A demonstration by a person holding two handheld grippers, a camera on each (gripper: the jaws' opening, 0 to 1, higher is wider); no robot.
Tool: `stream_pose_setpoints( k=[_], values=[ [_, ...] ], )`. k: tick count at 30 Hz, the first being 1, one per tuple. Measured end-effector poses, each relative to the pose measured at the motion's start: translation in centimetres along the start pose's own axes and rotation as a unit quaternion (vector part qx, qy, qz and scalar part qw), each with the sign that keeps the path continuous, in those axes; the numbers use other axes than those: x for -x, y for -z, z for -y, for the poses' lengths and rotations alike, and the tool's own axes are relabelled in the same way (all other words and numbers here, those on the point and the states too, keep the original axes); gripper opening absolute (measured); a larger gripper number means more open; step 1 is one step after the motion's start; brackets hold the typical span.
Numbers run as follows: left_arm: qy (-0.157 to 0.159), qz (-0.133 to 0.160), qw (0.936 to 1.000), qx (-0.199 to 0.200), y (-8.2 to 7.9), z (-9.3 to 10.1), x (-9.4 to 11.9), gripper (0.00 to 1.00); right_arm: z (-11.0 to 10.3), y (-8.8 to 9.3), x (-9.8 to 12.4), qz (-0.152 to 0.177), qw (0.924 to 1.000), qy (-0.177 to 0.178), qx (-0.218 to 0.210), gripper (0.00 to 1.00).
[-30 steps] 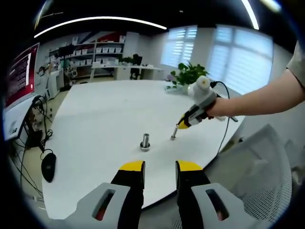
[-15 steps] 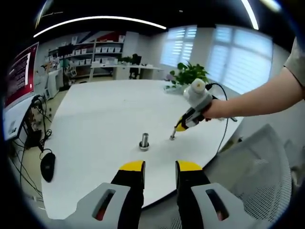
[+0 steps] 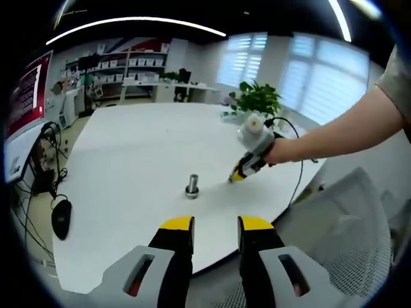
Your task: Place the washer onto the threaded stud by aligning its center hole with the stud, sliding it down to the base, and recovering from edge contact or off-axis alignment until the washer reaches the visible bottom stop.
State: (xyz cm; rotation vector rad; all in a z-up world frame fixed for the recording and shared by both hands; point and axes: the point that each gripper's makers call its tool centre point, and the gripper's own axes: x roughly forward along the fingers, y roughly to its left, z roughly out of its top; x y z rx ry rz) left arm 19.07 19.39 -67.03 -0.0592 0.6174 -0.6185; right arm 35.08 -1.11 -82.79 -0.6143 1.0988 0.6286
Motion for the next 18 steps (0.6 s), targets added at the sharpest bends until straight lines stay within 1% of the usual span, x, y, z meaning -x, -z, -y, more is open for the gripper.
stream_pose_setpoints(
  k=[2,8,12,14,15,18],
  values=[
    [-0.002,0.002,1.0,-0.001,-0.1,-0.1,0.0,0.26,0.0,0.4,-0.5,-0.01,0.9999,-0.002,0.004,0.14],
    [-0.008,0.005,1.0,0.002,-0.1,-0.3,0.1,0.26,-0.6,1.4,-0.7,-0.01,0.9999,-0.008,-0.004,0.16],
    [-0.007,0.005,1.0,0.004,-0.1,-0.3,0.1,0.26,-0.8,1.6,-0.1,-0.005,0.9999,-0.011,-0.011,0.16],
    [-0.003,0.001,1.0,0.003,0.0,-0.2,0.1,0.26,-1.0,1.7,0.6,-0.001,0.9999,-0.012,-0.01,0.16],
    [-0.002,0.0,1.0,0.003,0.1,-0.1,0.1,0.26,-1.0,1.7,1.2,0.004,0.9998,-0.012,-0.014,0.16],
    [-0.002,0.008,1.0,0.005,-0.2,-0.2,0.2,0.26,-1.1,1.6,2.5,0.027,0.9976,-0.02,-0.06,0.17]
  ],
)
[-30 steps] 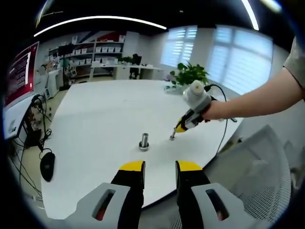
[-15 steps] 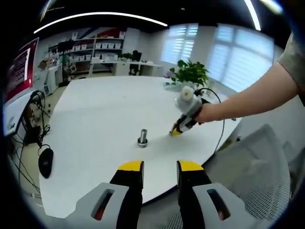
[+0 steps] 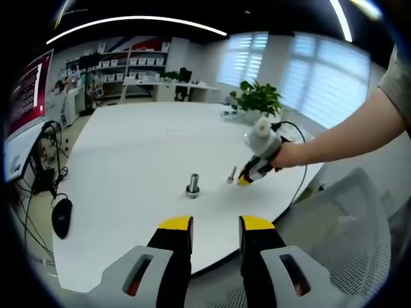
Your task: Place the washer onto the threaded stud by aligning its center hole with the stud, sliding it down to the base, and recovering from edge contact or off-axis alignment until the washer reaches the visible bottom stop.
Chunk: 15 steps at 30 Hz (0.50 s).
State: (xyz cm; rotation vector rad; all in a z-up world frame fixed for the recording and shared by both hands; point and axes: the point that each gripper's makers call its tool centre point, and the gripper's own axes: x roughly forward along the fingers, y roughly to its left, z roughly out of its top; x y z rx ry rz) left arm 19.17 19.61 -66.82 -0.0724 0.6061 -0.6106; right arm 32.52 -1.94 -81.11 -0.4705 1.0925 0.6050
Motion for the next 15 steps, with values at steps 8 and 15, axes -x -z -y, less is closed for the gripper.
stream_pose_setpoints(
  k=[8,15],
  values=[
    [0.005,0.009,0.9999,0.006,-0.3,0.1,0.1,0.27,0.8,0.3,5.2,0.064,0.9971,0.008,-0.04,0.19],
    [-0.001,0.014,0.9999,0.009,-0.4,-0.2,0.2,0.27,1.2,-0.4,9.5,0.14,0.9861,0.005,-0.089,0.19]
  ],
)
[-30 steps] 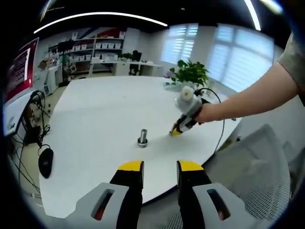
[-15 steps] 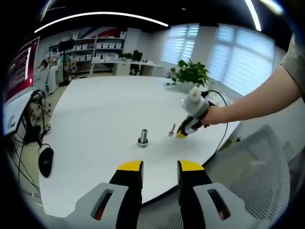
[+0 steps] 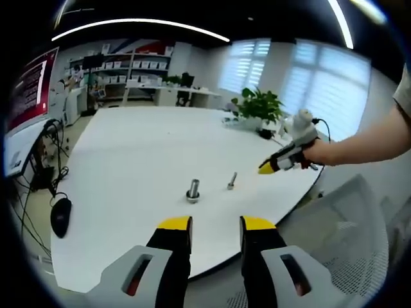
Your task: Place the washer onto the threaded stud by aligning its center hole with the stud, sliding it down to the base, and recovering from edge contact or off-axis alignment until the washer reaches the visible bottom stop.
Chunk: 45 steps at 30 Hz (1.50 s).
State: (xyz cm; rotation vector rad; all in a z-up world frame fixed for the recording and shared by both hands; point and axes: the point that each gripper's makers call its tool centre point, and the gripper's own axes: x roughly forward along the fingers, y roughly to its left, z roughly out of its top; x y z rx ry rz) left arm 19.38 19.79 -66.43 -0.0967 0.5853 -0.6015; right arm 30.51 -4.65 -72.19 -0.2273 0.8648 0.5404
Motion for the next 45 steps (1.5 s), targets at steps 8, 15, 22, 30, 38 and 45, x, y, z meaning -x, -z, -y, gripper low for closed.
stream_pose_setpoints(
  k=[8,15,22,30,38,45],
  values=[
    [-0.021,-0.004,0.9997,0.014,0.2,-0.9,0.0,0.28,-0.6,-1.2,4.8,0.088,0.996,-0.017,-0.004,0.24],
    [-0.029,-0.013,0.9993,0.02,0.4,-1.2,0.0,0.29,-1.7,-0.2,8.5,0.153,0.9866,-0.04,-0.038,0.27],
    [-0.041,0.004,0.9989,0.022,-0.3,-1.6,0.2,0.3,-3.0,2.1,10.6,0.175,0.976,-0.061,-0.114,0.27],
    [-0.056,0.013,0.9982,0.019,-0.7,-2.1,0.5,0.29,-4.3,2.4,9.9,0.178,0.9801,-0.065,-0.058,0.33],
    [-0.066,0.013,0.9977,0.001,-0.8,-2.3,0.4,0.26,-4.6,3.4,9.5,0.157,0.9848,-0.063,-0.04,0.33],
    [-0.076,0.001,0.9971,0.0,-0.3,-2.8,0.4,0.31,-4.1,3.2,9.8,0.169,0.9824,-0.055,-0.057,0.33]
  ],
)
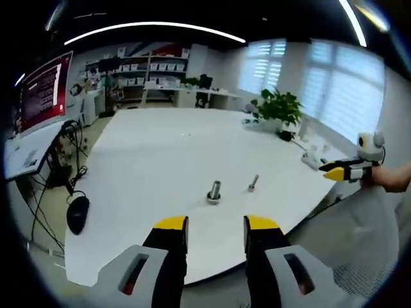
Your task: Place the washer onto the threaded stud by aligning its center hole with the stud, sliding it down to the base, and recovering from edge contact or off-axis alignment until the washer reaches the visible bottom stop.
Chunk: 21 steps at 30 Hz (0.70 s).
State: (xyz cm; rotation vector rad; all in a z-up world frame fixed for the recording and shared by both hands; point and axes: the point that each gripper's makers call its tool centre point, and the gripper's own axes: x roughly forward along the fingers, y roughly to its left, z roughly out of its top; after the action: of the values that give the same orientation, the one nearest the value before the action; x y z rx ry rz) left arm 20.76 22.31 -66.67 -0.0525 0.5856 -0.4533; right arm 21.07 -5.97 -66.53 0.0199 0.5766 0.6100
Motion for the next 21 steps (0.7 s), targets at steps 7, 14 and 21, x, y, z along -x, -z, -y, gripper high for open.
stream_pose_setpoints(
  k=[7,14,21],
  values=[
    [-0.021,0.042,0.9989,-0.003,-1.5,-0.4,0.9,0.28,0.2,0.3,-0.1,-0.007,0.9999,-0.001,-0.009,0.33],
    [-0.02,0.062,0.9979,-0.004,-2.2,-0.5,1.2,0.28,0.1,-0.1,0.0,0.005,1.0,0.004,-0.007,0.33],
    [-0.022,0.06,0.998,-0.001,-1.9,-0.8,1.1,0.28,-0.2,0.2,-0.1,-0.005,1.0,-0.003,-0.003,0.34]
  ],
)
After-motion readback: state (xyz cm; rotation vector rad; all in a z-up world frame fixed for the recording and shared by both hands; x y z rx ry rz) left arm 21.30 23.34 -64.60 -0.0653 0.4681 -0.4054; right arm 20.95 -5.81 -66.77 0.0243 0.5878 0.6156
